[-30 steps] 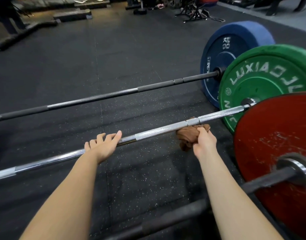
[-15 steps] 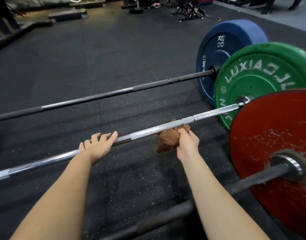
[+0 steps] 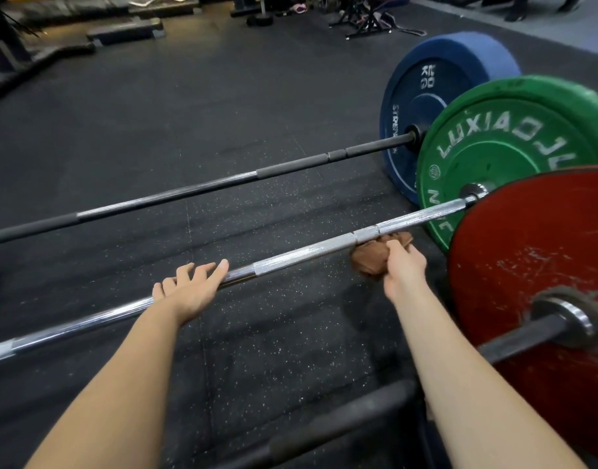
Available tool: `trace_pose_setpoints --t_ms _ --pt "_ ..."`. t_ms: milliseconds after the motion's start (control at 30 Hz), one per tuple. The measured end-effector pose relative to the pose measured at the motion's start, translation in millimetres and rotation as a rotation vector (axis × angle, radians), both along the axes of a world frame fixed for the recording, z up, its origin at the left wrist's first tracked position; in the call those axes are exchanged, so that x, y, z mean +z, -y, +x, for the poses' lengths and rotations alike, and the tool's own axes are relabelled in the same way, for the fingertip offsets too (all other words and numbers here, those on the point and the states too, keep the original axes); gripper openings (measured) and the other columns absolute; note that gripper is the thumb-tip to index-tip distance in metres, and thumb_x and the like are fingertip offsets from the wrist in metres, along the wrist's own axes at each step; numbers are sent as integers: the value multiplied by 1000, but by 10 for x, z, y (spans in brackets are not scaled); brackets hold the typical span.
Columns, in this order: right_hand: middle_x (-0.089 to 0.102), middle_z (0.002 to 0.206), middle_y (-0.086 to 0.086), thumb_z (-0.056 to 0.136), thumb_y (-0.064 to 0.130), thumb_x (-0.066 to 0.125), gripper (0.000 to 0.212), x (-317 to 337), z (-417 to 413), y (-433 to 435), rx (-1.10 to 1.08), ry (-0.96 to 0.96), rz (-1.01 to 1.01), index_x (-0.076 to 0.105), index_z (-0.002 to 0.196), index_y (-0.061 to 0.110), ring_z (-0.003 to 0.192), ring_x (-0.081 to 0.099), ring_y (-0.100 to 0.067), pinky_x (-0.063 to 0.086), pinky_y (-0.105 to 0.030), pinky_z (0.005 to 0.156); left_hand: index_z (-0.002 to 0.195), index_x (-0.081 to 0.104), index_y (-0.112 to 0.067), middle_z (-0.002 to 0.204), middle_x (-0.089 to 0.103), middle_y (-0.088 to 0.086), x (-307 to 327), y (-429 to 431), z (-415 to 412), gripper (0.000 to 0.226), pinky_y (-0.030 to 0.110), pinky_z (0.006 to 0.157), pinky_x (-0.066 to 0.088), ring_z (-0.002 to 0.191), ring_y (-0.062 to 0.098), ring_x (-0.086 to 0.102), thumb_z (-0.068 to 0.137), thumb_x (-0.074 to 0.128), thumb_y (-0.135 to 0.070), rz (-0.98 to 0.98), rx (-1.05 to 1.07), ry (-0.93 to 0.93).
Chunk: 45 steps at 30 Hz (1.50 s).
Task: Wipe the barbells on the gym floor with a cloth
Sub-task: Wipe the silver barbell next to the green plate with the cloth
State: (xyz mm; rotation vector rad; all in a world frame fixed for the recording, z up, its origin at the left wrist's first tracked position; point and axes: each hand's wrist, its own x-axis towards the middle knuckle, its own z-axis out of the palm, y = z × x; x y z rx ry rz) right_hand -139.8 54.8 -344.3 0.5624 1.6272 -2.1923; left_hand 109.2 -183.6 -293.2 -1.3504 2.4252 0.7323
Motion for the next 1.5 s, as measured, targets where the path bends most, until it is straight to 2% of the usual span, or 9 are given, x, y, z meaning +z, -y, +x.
trace_pose_setpoints --t_ms 267,433,533,633,800,967,1100,1300,1500 --pt "72 109 2 100 14 59 15 -35 66 119 42 35 -5 71 110 18 95 70 -17 56 -35 87 155 26 -51 169 12 -5 -15 -17 -18 68 44 126 2 154 30 15 94 16 -81 -16 6 -19" --pt "71 100 0 99 8 57 20 27 -261 -56 -89 5 13 63 82 17 91 70 -18 57 -38 91 154 28 -50 168 14 -6 -18 -18 -16 68 43 126 4 153 30 16 95 16 -81 -26 7 -22" --pt "71 115 -6 99 5 56 14 40 -503 -188 -168 -12 9 67 103 11 92 71 -20 59 -38 86 155 28 -50 168 14 -4 -28 -29 -26 70 44 126 4 153 31 16 94 15 -81 -44 11 -7" --pt "70 120 -3 99 7 57 34 17 -632 -302 -164 -12 18 64 132 13 92 71 -17 59 -33 78 155 28 -49 167 15 -2 -42 -32 -44 72 44 125 4 152 32 18 93 13 -82 -72 11 8" --pt "72 108 2 99 8 57 17 -70 -267 -130 28 -66 90 68 105 19 96 70 -15 56 -36 93 155 30 -45 164 23 5 -86 -43 -68 75 45 124 8 150 35 23 93 12 -82 -125 16 31" --pt "72 105 3 100 11 58 21 -104 -200 -8 37 -29 11 72 114 18 92 70 -13 56 -31 85 155 32 -42 160 29 8 -91 -65 -85 77 46 123 10 147 36 27 93 12 -82 -161 23 43" --pt "71 103 2 99 7 56 16 -25 -478 -182 -62 -22 26 68 102 18 91 70 -16 57 -36 88 154 35 -38 156 35 11 -135 -81 -99 77 47 121 13 144 37 31 94 12 -81 -228 29 77" --pt "71 119 -2 99 10 58 29 -50 -678 -335 -93 -34 63 67 126 13 99 70 -20 56 -42 96 152 42 -25 153 42 14 -187 -139 -122 93 57 118 18 140 39 34 89 9 -85 -319 31 105" --pt "67 95 9 101 12 58 17 -92 -402 -157 39 -16 63 63 103 28 87 65 -10 53 -31 85 156 36 -32 157 39 4 -142 -467 -489 87 58 123 6 146 30 31 90 12 -82 -367 -168 -41"
